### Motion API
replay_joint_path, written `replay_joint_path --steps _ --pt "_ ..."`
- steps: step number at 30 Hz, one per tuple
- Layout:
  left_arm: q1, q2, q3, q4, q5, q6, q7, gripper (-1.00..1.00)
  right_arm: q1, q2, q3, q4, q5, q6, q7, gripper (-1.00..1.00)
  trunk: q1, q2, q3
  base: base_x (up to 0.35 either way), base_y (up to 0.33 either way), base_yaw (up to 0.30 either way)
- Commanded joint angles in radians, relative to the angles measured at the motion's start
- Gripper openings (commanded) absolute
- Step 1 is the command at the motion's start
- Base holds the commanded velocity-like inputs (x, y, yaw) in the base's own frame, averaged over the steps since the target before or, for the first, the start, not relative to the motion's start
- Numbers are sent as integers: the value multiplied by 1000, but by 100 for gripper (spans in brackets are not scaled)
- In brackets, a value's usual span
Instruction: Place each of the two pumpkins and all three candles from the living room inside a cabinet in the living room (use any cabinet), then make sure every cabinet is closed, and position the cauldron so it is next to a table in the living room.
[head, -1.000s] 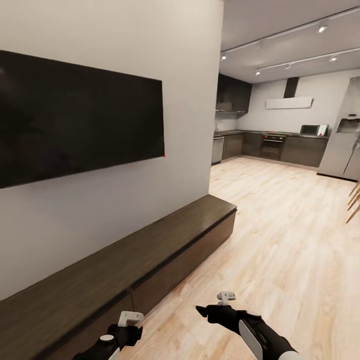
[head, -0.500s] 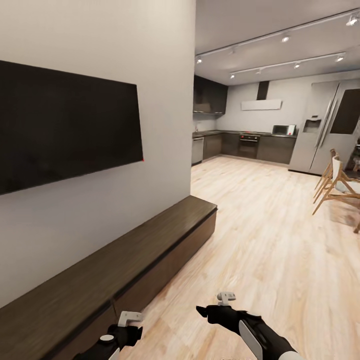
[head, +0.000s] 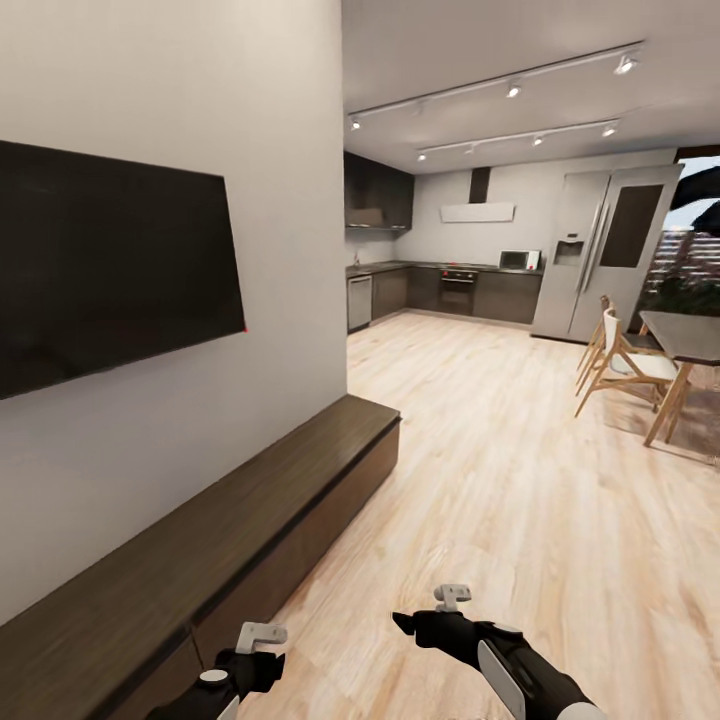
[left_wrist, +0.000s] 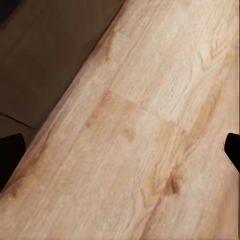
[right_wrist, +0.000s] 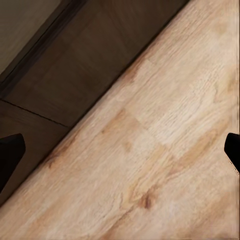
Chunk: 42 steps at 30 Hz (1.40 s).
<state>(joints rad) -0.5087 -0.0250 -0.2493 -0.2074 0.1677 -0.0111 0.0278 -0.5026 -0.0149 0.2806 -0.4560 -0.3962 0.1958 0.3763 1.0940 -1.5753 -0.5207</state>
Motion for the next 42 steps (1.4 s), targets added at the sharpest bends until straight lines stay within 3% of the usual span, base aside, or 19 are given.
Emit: replay_joint_path --steps 1,6,20,30,42 --pt "-1 0 -8 0 10 -1 3 100 -1 -1 5 -1 -9 5 0 100 -4 7 2 0 0 -242" --pt "-1 0 -8 0 10 -1 3 100 -1 -1 5 -1 -9 5 0 100 -23 42 18 0 0 -242" --pt "-1 -1 -7 -1 10 -2 3 100 -1 -1 5 -1 -9 5 0 100 -23 42 18 9 0 -242" --pt "-2 -1 -8 -1 10 0 3 100 0 -1 5 -1 -9 5 0 100 -23 42 18 278 0 -220" --pt "-1 -1 -8 -1 10 -1 4 100 1 0 6 -1 -9 5 0 100 -23 42 18 334 0 -35"
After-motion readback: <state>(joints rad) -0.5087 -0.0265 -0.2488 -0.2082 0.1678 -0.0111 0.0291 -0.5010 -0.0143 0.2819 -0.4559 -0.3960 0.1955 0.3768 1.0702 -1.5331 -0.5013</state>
